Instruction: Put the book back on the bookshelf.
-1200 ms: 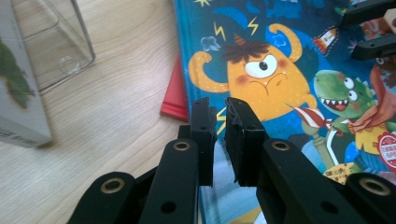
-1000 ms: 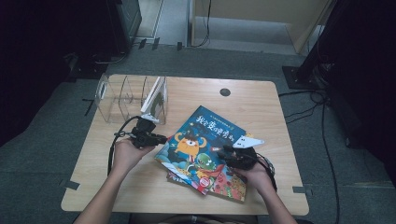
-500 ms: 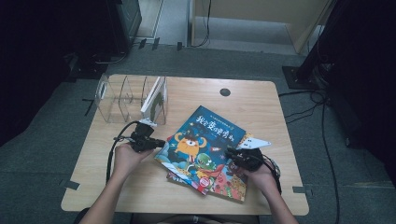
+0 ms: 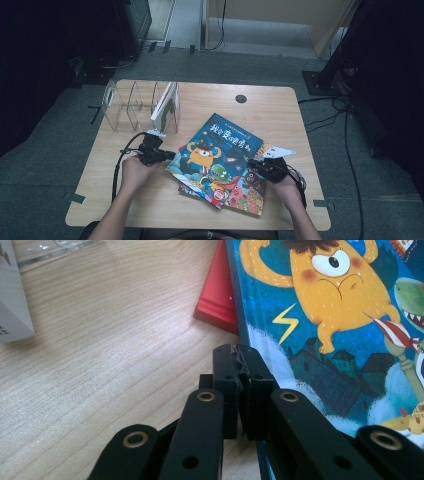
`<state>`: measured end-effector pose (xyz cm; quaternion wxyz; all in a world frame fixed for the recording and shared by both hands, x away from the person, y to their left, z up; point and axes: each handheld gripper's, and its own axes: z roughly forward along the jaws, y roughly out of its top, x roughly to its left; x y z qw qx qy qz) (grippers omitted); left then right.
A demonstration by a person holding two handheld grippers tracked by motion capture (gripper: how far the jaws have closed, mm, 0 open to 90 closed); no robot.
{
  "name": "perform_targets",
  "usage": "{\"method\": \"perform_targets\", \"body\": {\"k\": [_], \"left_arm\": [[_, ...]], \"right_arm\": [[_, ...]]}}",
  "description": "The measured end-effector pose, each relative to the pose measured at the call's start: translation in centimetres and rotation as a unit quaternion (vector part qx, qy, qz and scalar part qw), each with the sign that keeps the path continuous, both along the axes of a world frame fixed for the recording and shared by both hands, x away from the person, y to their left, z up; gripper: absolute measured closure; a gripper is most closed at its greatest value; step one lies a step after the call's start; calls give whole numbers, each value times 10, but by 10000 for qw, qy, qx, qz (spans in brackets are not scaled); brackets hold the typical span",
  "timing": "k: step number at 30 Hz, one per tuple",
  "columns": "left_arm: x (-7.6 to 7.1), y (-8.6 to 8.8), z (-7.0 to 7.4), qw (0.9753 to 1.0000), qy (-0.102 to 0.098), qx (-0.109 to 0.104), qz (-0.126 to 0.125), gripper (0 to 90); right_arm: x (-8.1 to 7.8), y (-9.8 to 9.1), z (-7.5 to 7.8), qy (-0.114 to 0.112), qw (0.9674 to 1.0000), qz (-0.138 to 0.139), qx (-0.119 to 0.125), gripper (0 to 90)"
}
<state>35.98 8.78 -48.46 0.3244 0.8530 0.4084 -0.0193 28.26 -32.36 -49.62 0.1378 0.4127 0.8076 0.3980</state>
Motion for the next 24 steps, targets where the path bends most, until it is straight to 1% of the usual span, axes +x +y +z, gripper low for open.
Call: {"method": "perform_targets", "body": {"k": [1,3,7,12,16,20,24], "left_arm": [[0,0,0,10000,-6,19,-19,885],[-1,1,0,10000,5,-34,21,891],[-2,1,0,9999,74,-88,41,898],[-6,-1,0,9999,110,-96,12,898],[-9,-3,0,9999,122,-68,-35,898],[-13,-4,-1,9998,143,-107,-60,897],[-17,-6,0,9998,140,-93,-61,898]], "right_arm": [[1,-1,0,18,10000,-12,-14,900],[3,-1,-2,88,9999,-50,4,900],[4,-3,-3,104,9999,-45,26,900],[6,-6,-3,146,9998,-106,89,891],[7,-7,-3,169,9997,-133,81,891],[8,-9,-3,186,9996,-186,139,891],[10,-11,-3,200,9995,-225,131,890]]}}
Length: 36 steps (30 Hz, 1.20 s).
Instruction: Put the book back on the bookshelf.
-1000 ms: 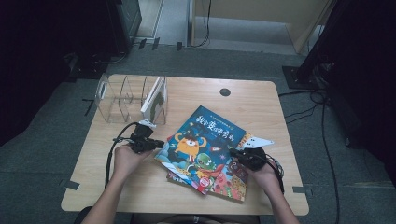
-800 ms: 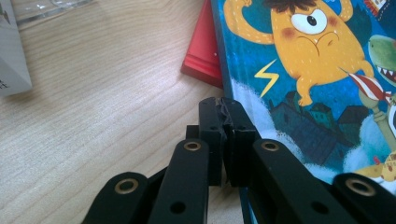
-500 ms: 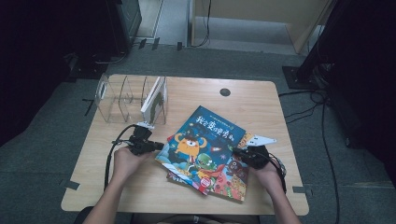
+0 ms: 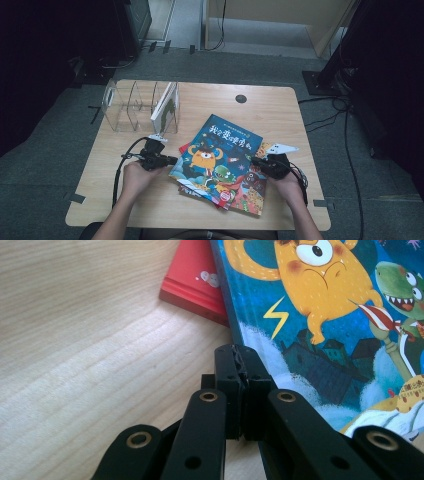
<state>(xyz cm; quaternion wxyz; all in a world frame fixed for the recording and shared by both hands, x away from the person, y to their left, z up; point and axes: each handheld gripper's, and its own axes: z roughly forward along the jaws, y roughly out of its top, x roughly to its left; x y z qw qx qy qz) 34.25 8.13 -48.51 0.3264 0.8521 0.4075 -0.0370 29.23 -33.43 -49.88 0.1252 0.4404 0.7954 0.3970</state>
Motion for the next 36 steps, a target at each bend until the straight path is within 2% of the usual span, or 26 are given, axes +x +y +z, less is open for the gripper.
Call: {"method": "perform_targets", "body": {"k": [3,6,14,28,36], "left_arm": [[-3,-1,0,10000,19,-28,20,898],[-6,-1,-1,9999,125,-108,23,898],[-15,-5,-1,9992,264,-286,-70,900],[-29,-12,-2,9990,282,-306,-188,900],[-33,-14,-4,9985,312,-403,-175,900]], "right_arm": [[1,0,1,26,10000,-44,-24,891],[3,-1,1,43,10000,-66,-18,890],[7,-4,1,86,9998,-173,-7,890],[14,-4,1,207,9993,-300,104,900],[19,-3,0,255,9988,-371,188,900]]}}
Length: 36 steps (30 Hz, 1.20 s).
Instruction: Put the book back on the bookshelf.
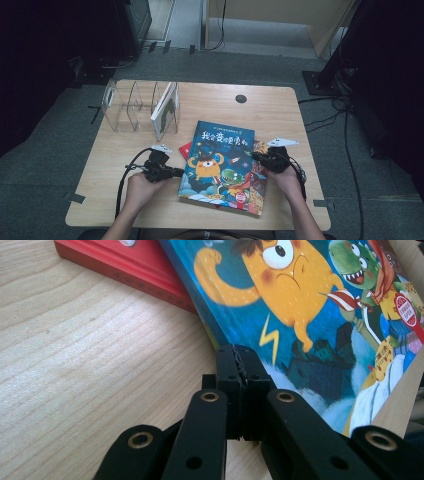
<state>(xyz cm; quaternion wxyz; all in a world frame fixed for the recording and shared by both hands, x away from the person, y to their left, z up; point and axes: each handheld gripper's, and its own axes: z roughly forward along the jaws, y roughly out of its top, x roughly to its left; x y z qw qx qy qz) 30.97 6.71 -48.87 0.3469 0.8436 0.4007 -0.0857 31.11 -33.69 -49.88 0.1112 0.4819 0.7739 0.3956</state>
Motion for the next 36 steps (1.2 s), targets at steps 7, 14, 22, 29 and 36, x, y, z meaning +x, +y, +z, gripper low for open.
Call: {"method": "perform_targets", "body": {"k": [7,14,22,29,36], "left_arm": [[-2,-1,0,10000,6,-77,-20,900],[-4,0,0,9998,62,-178,-48,900],[-5,1,-1,9996,110,-245,-42,900],[-11,-2,-3,9992,180,-352,-70,900],[-20,-9,-3,9992,131,-323,-173,900]], "right_arm": [[3,4,-1,-53,10000,-13,54,900],[7,10,-1,-93,9999,-58,-51,900],[13,15,-1,-144,9998,-143,-63,900],[19,18,-2,-212,9995,-235,-66,900],[24,19,-4,-272,9991,-309,-23,900]]}}
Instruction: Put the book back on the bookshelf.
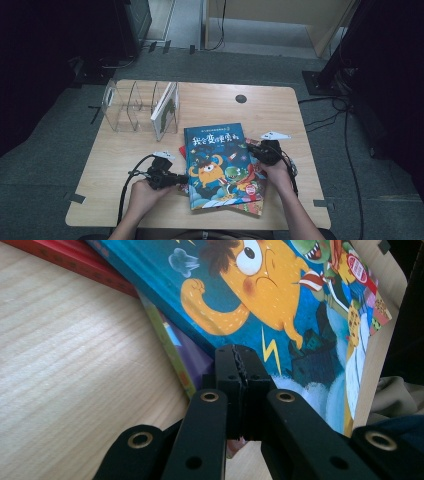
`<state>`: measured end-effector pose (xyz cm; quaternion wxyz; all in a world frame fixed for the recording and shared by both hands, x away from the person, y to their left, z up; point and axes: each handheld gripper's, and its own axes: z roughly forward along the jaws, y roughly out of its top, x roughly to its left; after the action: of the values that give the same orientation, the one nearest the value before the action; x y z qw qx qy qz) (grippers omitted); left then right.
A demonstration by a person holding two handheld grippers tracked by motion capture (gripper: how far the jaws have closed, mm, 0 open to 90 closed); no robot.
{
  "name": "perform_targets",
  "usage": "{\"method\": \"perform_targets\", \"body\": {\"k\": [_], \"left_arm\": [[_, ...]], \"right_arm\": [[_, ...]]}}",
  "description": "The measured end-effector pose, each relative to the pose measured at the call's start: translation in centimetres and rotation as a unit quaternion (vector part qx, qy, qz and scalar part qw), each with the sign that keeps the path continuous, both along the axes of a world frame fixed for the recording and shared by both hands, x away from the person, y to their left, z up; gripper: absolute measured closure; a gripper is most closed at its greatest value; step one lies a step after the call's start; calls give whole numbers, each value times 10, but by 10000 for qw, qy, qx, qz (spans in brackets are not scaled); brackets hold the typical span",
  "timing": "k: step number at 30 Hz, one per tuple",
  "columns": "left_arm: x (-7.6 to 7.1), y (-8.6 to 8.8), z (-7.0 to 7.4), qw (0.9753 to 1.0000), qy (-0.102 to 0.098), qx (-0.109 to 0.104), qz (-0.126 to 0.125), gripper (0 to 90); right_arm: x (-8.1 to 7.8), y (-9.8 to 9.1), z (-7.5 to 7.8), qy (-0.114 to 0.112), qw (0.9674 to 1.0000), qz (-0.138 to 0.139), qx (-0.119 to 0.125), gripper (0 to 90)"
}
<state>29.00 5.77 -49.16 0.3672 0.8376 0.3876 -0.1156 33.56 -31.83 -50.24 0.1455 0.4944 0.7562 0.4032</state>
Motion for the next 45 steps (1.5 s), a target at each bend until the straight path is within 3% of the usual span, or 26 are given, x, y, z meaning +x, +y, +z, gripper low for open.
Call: {"method": "perform_targets", "body": {"k": [7,15,18,27,30,32,34,39,42,45], "left_arm": [[-10,-9,1,9999,-81,14,-96,900],[-11,-13,3,9997,-179,-38,-162,900],[-10,-14,5,9995,-261,102,-127,883],[3,3,10,9993,-305,137,151,886],[7,7,9,9988,-314,289,233,881],[8,10,10,9986,-325,276,311,876],[9,13,11,9982,-368,282,378,872],[12,19,11,9973,-395,340,520,853],[14,22,11,9967,-427,414,550,856],[17,24,11,9962,-431,465,590,855]], "right_arm": [[5,4,1,20,10000,-74,-62,900],[10,6,1,-29,9999,3,-105,900],[11,4,0,-24,10000,33,-52,900],[12,-1,0,-2,10000,0,-6,900],[12,3,-1,-77,9999,63,-22,900],[14,6,-2,-217,9997,31,-101,900],[16,6,-2,-176,9998,9,-38,900],[17,11,-2,-143,9997,195,-41,900],[16,18,0,-226,9988,327,-278,900],[16,21,0,-146,9992,326,-205,900]]}}
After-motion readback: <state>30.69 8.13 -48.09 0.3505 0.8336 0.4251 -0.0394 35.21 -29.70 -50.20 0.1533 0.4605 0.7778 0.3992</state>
